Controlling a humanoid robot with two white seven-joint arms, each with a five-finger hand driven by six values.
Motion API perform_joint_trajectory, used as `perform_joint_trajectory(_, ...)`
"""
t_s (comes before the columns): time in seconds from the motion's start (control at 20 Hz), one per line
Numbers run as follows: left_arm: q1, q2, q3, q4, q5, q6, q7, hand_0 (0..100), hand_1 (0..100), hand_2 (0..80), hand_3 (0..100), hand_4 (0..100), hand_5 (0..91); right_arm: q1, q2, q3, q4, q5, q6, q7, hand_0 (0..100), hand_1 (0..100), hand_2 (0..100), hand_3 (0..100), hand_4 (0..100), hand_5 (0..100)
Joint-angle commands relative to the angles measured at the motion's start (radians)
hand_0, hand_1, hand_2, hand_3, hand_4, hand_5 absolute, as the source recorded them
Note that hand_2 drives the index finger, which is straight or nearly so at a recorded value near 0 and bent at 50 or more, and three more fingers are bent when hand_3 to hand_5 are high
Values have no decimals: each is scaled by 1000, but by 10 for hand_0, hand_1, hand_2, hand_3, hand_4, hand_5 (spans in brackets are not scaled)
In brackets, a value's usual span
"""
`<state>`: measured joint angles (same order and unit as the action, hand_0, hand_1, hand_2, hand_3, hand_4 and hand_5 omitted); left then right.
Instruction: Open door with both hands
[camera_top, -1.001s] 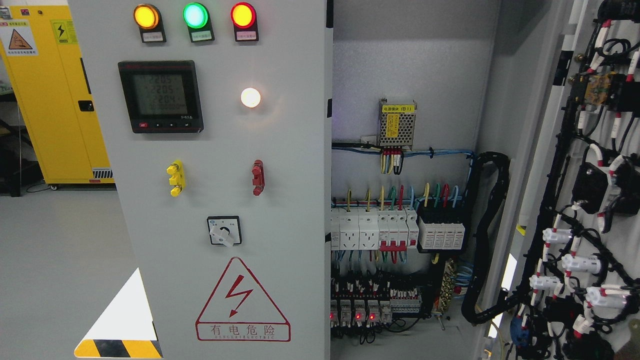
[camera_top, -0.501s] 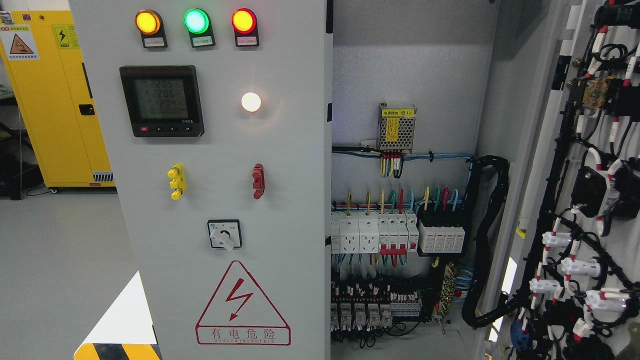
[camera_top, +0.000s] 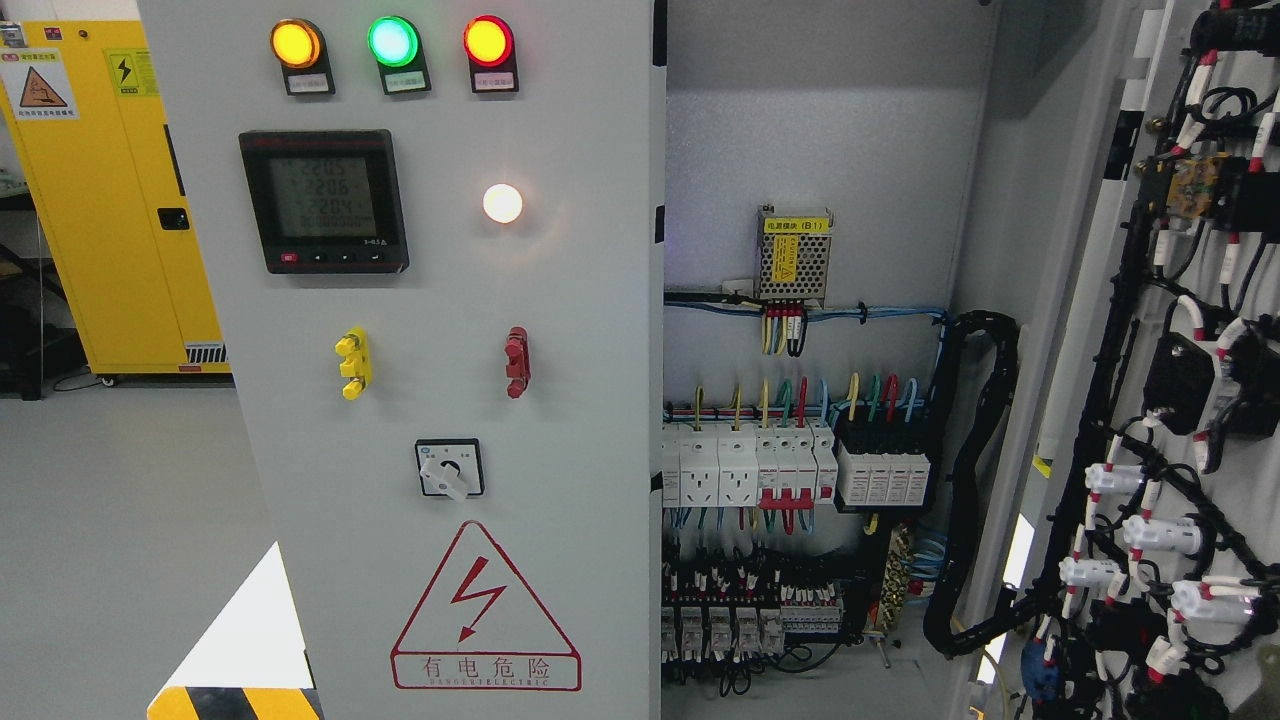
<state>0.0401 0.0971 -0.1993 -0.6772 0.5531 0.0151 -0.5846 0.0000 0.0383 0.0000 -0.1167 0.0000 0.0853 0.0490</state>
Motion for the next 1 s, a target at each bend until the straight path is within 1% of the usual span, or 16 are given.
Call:
perform_joint_trajectory(0.0, -32, -11, 15, 600, -83, -3, 2, 120, 556, 0, 0, 0, 0, 20, 0, -2, -1, 15, -1, 0, 0, 500, 40, 0, 0, 0)
perform_joint_trajectory(0.1, -32, -11, 14, 645, -157, -33, 14, 120, 556, 0, 0, 0, 0, 20, 0, -2, -1, 15, -1, 0, 0, 500, 40, 0, 0, 0)
perform_joint_trajectory(0.15, -28, -10, 14, 671, -211, -70, 53, 120, 556, 0, 0, 0, 0, 20, 0, -2, -1, 15, -1, 0, 0, 500, 40, 0, 0, 0)
perform_joint_trajectory(0.2, -19, -5, 14, 688, -272, -108, 112, 120, 556, 0, 0, 0, 0, 20, 0, -2, -1, 15, -1, 2, 0, 500, 40, 0, 0, 0)
perform_joint_trajectory(0.25, -13, 3, 14, 694, -335, -131, 191, 120, 556, 0, 0, 0, 0, 21, 0, -2, -1, 15, -1, 0, 0, 500, 40, 0, 0, 0)
perform_joint_trajectory(0.3, -11, 7, 15, 696, -382, -133, 283, 120, 556, 0, 0, 0, 0, 20, 0, -2, -1, 15, -1, 0, 0, 500, 40, 0, 0, 0)
perform_joint_trajectory(0.35, -11, 6, 18, 696, -400, -130, 369, 120, 556, 0, 0, 0, 0, 20, 0, -2, -1, 15, -1, 0, 0, 500, 40, 0, 0, 0)
perform_joint_trajectory(0.4, -12, 1, 18, 696, -400, -127, 405, 120, 556, 0, 0, 0, 0, 21, 2, -2, -1, 15, -1, 0, 0, 500, 40, 0, 0, 0)
perform_joint_trajectory(0.5, -12, -7, 15, 694, -410, -121, 390, 120, 556, 0, 0, 0, 0, 20, 2, -2, -1, 15, -1, 0, 0, 500, 40, 0, 0, 0)
perform_joint_trajectory(0.65, -12, -34, 12, 694, -414, -78, 339, 120, 556, 0, 0, 0, 0, 21, 2, -2, -1, 17, -1, 0, 0, 500, 40, 0, 0, 0)
perform_joint_trajectory(0.75, -12, -34, 11, 694, -418, -63, 339, 120, 556, 0, 0, 0, 0, 21, 2, -2, -1, 15, -1, 0, 0, 500, 40, 0, 0, 0)
perform_joint_trajectory(0.9, -12, -33, -3, 693, -475, -66, 339, 120, 556, 0, 0, 0, 0, 21, 2, -2, -1, 17, -1, 0, 0, 500, 40, 0, 0, 0)
perform_joint_trajectory(0.95, -12, -34, -3, 691, -478, -67, 339, 120, 556, 0, 0, 0, 0, 21, 2, -2, -1, 17, -1, 0, 0, 500, 40, 0, 0, 0)
